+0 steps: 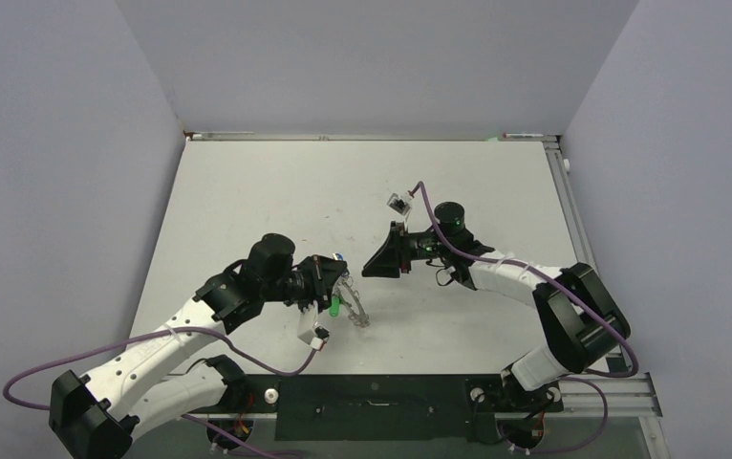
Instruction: Remove the keys from the keyring
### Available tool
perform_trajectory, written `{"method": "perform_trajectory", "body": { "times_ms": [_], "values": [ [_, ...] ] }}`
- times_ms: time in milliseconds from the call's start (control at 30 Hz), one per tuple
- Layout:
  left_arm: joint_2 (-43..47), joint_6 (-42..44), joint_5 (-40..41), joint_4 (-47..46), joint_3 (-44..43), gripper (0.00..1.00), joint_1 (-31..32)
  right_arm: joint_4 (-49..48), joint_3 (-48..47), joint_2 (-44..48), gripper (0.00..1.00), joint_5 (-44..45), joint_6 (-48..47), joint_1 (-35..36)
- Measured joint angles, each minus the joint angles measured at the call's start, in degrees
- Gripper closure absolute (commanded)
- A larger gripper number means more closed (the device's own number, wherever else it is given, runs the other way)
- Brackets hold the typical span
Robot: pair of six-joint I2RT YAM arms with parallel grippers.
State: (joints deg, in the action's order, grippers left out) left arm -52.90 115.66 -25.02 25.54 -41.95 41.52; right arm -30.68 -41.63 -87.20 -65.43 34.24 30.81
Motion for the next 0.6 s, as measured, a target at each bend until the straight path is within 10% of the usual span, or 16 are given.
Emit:
{"method": "perform_trajectory", "body": {
  "times_ms": [600],
  "values": [
    [-0.26, -1.29, 0.63, -0.04, -0.33, 1.00, 0.00, -22.25, 4.98, -6.36, 0.72, 1.05, 22.47, 3.34]
  ]
}}
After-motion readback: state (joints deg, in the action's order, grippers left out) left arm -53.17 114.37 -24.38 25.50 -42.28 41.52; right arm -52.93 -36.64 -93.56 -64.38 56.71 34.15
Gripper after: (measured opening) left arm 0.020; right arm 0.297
